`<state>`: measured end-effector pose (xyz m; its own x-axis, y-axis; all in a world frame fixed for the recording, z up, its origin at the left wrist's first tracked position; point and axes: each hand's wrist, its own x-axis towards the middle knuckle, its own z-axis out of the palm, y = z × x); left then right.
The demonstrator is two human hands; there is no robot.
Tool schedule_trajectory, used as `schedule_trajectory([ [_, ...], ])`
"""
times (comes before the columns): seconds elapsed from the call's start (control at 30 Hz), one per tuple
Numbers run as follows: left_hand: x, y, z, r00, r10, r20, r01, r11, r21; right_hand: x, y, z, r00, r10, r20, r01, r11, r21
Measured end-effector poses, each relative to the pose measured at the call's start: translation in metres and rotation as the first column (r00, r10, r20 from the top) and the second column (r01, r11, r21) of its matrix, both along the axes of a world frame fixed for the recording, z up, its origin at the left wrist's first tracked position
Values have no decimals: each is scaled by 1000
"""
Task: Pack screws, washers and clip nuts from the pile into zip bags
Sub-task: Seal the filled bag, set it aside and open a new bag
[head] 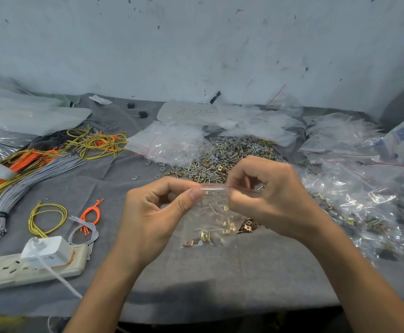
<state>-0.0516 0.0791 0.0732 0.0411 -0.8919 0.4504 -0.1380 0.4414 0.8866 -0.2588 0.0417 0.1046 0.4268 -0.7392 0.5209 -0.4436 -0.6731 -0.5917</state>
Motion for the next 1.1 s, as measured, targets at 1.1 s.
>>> schedule_trajectory([
  [1.1, -58, -26, -61, 880, -469, -69, 447, 773, 450, -58, 5, -44, 936, -73, 343, -97, 886, 453],
])
